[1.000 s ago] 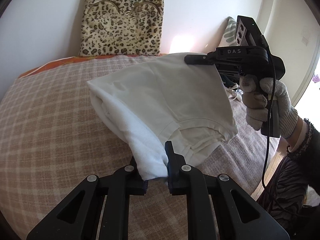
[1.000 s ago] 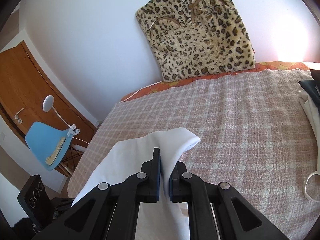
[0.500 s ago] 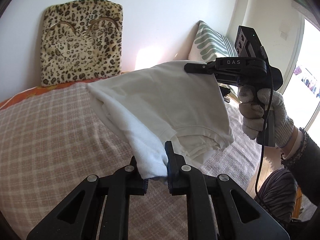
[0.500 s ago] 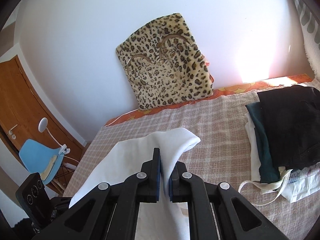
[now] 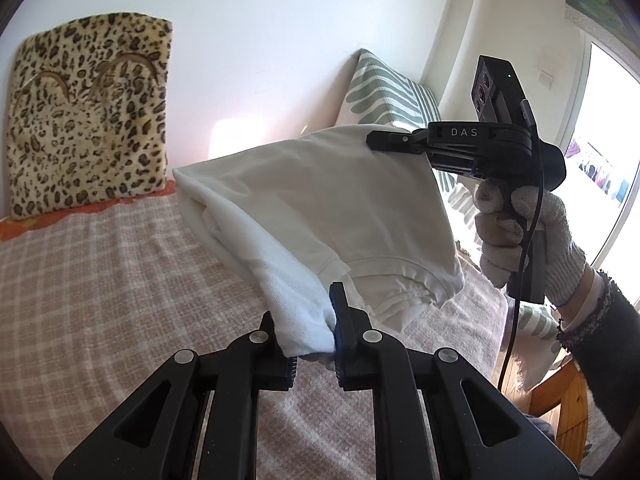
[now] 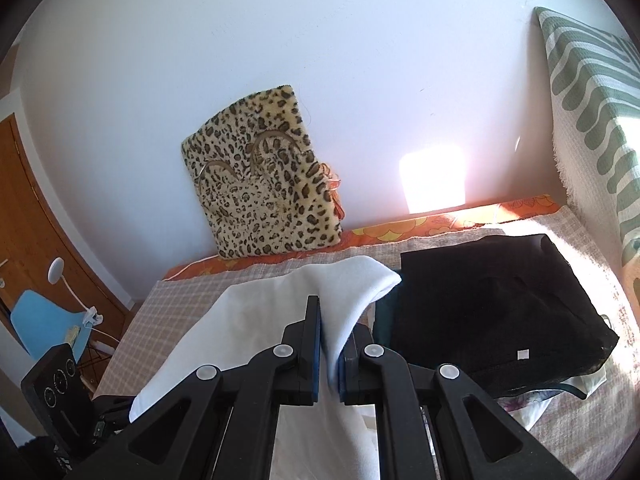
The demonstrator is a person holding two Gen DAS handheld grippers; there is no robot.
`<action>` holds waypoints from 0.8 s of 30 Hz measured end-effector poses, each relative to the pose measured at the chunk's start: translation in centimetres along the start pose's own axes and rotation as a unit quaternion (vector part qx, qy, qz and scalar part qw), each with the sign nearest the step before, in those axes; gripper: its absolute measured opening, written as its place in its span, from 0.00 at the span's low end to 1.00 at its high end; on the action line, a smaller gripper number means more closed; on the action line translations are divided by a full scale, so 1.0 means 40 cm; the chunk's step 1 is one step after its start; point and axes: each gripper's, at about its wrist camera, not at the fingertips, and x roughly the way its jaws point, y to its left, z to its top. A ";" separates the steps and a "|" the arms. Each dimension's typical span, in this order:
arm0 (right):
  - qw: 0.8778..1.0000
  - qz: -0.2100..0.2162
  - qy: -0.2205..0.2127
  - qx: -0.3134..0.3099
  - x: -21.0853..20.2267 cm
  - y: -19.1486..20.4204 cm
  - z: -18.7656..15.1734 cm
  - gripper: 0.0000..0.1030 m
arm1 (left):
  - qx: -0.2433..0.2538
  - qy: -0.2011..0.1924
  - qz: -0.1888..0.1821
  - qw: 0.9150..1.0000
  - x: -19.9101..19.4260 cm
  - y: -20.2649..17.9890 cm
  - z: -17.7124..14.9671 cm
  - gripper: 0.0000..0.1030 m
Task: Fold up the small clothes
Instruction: 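Lift the folded T-shirt with both tools and carry it toward the clothes stack, then lower the T-shirt onto the dark clothes stack and open both tools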
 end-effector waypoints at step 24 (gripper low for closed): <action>0.994 -0.103 -0.007 -0.024 0.070 -0.324 0.223 0.04 | 0.051 0.012 -0.012 0.999 0.369 -0.106 0.149 0.12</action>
